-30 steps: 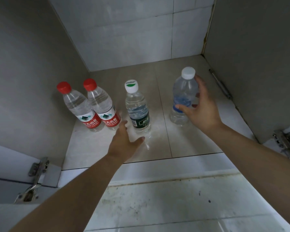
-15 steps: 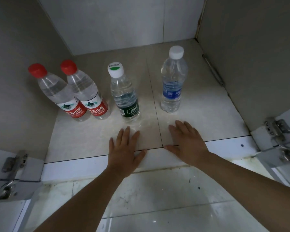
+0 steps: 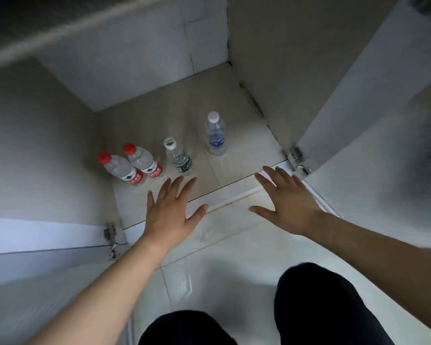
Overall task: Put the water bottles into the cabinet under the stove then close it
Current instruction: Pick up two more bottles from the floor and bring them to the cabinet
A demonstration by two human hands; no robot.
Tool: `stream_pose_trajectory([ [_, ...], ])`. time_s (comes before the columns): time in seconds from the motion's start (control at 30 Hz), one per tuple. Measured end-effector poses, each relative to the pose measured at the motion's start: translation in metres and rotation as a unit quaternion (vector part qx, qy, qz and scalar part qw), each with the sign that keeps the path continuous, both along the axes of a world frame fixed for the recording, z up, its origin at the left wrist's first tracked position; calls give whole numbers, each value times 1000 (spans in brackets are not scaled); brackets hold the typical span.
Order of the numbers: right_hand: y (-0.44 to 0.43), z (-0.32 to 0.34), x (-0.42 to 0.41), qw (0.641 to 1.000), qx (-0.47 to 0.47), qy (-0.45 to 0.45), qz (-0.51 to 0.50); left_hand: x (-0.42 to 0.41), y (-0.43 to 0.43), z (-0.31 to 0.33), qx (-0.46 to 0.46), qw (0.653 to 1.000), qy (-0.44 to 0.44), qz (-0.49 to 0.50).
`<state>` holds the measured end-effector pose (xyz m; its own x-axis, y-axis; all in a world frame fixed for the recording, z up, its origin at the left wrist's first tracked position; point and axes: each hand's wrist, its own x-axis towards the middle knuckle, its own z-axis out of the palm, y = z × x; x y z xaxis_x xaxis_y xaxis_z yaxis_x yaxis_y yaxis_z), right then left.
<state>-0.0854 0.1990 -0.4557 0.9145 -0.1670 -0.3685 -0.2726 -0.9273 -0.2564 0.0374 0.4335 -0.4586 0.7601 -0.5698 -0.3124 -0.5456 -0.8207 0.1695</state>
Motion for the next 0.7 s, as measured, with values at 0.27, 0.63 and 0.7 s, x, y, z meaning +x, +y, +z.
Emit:
stream_pose_trajectory([
  [0.27, 51, 301, -117, 985, 30, -21, -167, -88, -2, 303, -21, 994, 0, -108],
  [0.63, 130, 531, -318, 896, 10, -126, -425, -230, -14, 539, -108, 940, 35, -321],
  [0.7, 142, 536, -365, 866, -10, -132, -481, -265, -30, 546, -109, 922, 45, -369],
])
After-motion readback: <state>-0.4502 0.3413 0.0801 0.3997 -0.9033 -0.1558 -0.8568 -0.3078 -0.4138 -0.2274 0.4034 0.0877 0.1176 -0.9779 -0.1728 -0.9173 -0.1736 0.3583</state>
